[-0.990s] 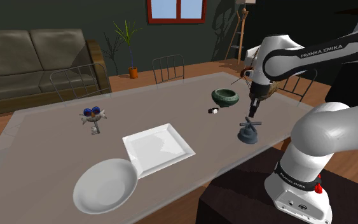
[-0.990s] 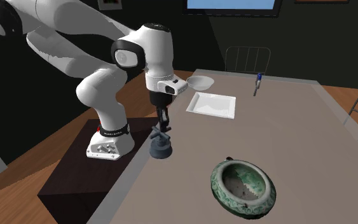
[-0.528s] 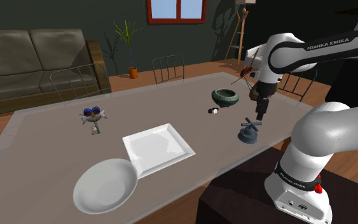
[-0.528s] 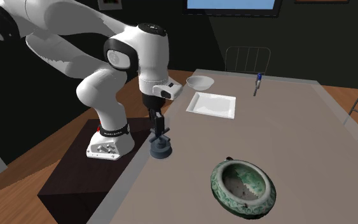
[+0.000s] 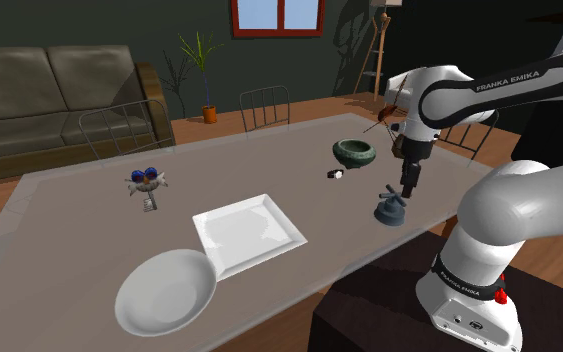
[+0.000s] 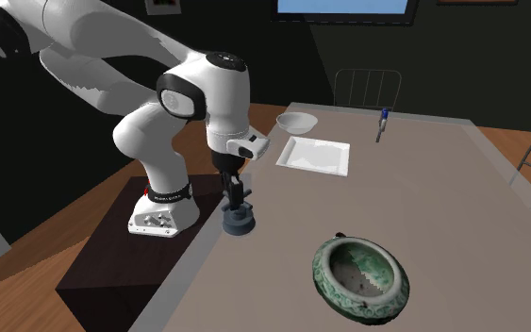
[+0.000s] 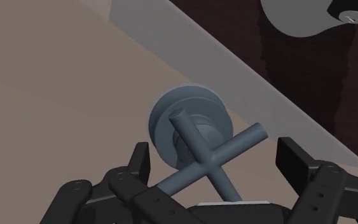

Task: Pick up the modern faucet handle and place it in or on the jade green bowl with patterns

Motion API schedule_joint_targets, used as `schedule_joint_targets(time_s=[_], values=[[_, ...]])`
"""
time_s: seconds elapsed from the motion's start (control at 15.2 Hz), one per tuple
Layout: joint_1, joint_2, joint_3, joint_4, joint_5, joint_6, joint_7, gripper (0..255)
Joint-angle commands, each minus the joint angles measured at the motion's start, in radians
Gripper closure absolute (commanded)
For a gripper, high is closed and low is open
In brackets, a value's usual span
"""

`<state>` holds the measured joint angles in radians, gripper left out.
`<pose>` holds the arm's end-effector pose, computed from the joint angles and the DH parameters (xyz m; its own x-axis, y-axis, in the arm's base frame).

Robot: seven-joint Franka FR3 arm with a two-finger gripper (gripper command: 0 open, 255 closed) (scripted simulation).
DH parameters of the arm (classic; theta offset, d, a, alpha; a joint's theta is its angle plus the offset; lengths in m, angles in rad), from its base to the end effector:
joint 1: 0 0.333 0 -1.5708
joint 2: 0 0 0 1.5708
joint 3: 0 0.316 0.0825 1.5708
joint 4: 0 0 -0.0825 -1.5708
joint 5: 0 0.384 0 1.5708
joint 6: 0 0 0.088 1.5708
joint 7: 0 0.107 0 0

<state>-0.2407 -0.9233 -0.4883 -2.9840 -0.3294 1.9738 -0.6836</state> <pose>0.2048 -0.1579 0.3454 0.9520 0.3054 -0.0197 0.2996 -0.9433 -0.1430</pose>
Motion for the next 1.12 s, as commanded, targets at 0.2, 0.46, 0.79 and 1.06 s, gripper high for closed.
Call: schedule_joint_targets(time_s=[0.2, 0.46, 0.79, 1.06], values=[[0.000, 0.000, 0.000, -0.001, 0.000, 0.001, 0.000, 0], [0.000, -0.001, 0.001, -0.003, 0.000, 0.002, 0.001, 255], [-0.002, -0.004, 0.001, -0.003, -0.001, -0.001, 0.000, 255], [-0.005, -0.009, 0.015, 0.012, 0.020, -0.017, -0.005, 255]])
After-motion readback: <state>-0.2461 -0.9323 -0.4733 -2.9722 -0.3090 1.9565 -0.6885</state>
